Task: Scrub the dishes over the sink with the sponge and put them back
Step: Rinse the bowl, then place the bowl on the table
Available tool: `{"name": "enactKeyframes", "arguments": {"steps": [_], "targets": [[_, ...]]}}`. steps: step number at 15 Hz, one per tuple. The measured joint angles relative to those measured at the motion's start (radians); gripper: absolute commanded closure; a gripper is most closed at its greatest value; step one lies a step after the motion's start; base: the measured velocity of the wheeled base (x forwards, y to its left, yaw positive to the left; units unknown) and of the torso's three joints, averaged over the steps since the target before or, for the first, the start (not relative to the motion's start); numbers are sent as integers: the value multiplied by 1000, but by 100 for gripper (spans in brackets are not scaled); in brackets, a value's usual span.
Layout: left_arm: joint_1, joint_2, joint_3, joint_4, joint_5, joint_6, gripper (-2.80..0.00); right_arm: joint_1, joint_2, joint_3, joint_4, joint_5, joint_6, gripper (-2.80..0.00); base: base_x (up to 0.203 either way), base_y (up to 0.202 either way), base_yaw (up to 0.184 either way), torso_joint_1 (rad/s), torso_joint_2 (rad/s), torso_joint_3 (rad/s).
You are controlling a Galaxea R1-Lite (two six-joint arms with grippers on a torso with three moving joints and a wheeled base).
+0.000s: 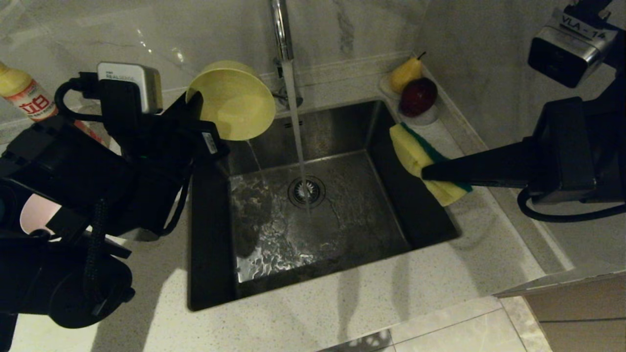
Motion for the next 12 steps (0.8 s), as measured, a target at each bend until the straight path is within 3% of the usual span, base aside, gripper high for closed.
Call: {"name": "enactKeyframes", "arguments": {"steps": [3,6,9,12], "targets": [[6,-19,-7,71,64,-13,0,0,-9,-2,0,-1,-2,0,0,0,0,0,0,0],[39,-53,-31,337,170,-119,0,-1,-25,0,3,-5,-3,0,0,0,0,0,0,0],[75,-116,-115,768,191,-282,0,-12,-30,11,1,-9,-7,0,0,0,0,0,0,0],[118,-178,-367,1343,111,-593,0,-22,-38,29,1,-9,-10,0,0,0,0,0,0,0]]}}
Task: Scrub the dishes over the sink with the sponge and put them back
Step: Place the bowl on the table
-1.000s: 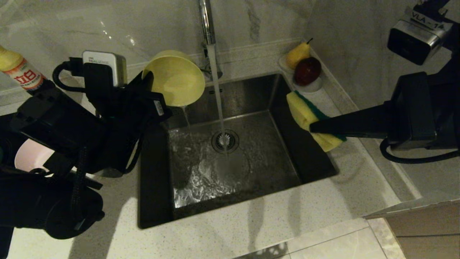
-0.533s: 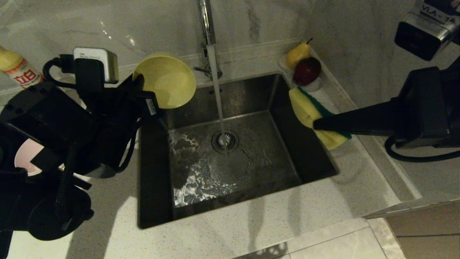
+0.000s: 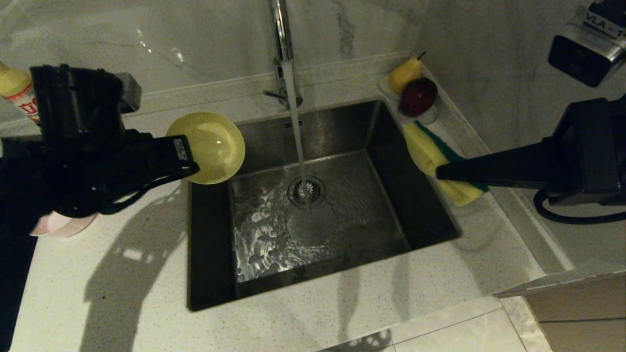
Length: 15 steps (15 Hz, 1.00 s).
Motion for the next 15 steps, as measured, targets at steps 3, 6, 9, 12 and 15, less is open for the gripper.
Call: {"name": "enactKeyframes", "arguments": {"steps": [3,6,9,12,15], "targets": [[147,-49,-241,513,-205,-306,0,-3,-11,17,-1,-2,-2,0,0,0,0,0,0,0],[316,-105,-315,872,-360,-454,0,-4,-15,23,0,-2,0,0,0,0,0,0,0,0],[420,-150,-272,931,-391,-528,0,-13,-10,16,0,-2,4,0,0,0,0,0,0,0],[452,-171,-182,928,-395,-615,0,-22,-5,12,2,0,7,0,0,0,0,0,0,0],[469,-185,-83,926,-394,-676,0,-28,-2,12,2,-1,7,0,0,0,0,0,0,0]]}}
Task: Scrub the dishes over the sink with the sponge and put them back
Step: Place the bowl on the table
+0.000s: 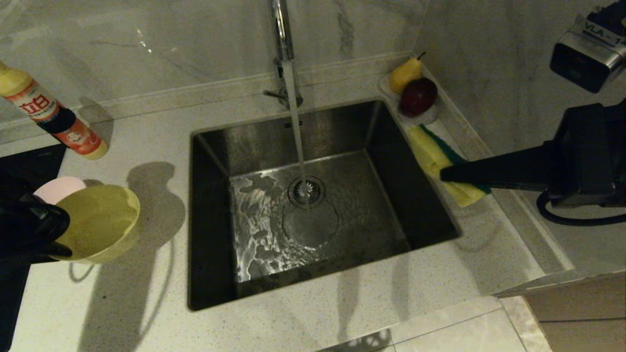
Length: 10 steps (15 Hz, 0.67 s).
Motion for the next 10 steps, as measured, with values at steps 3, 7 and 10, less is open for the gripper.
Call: {"name": "enactKeyframes", "arguments": {"steps": [3,7,10], "targets": [[72,3,74,-53,-6,-6,0,-9,5,3,-1,3,-1,0,0,0,0,0,0,0],[122,43,131,-119,-7,-3,0,-20,16,3,-3,5,-3,0,0,0,0,0,0,0],[128,70,170,-182,-50,-1,0,-28,24,5,-3,6,-4,0,0,0,0,0,0,0]]}}
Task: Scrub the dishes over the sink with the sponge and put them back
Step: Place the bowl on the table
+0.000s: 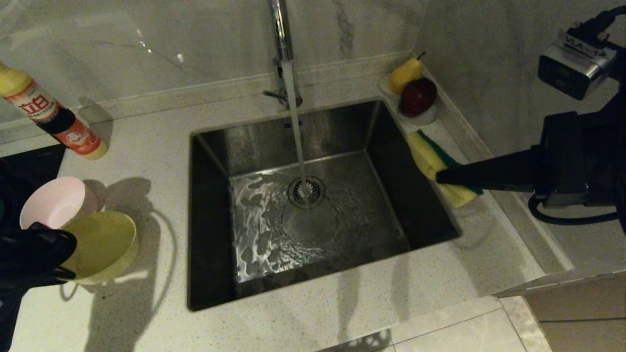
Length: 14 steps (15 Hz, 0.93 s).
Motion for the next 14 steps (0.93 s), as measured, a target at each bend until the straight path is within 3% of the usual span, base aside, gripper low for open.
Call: {"name": "enactKeyframes", "arguments": {"steps": [4,5,12,14], "targets": [[7,14,14,-17,-2,6,0,-9,3,6,-1,2,0,0,0,0,0,0,0,0],[12,19,16,-22,-2,7,-280,-9,3,7,-1,1,0,0,0,0,0,0,0,0],[29,11,6,-73,-6,24,-280,-10,-5,9,0,1,1,0,0,0,0,0,0,0],[27,-28,-54,-93,-15,77,-280,-10,-8,13,0,2,1,0,0,0,0,0,0,0]]}}
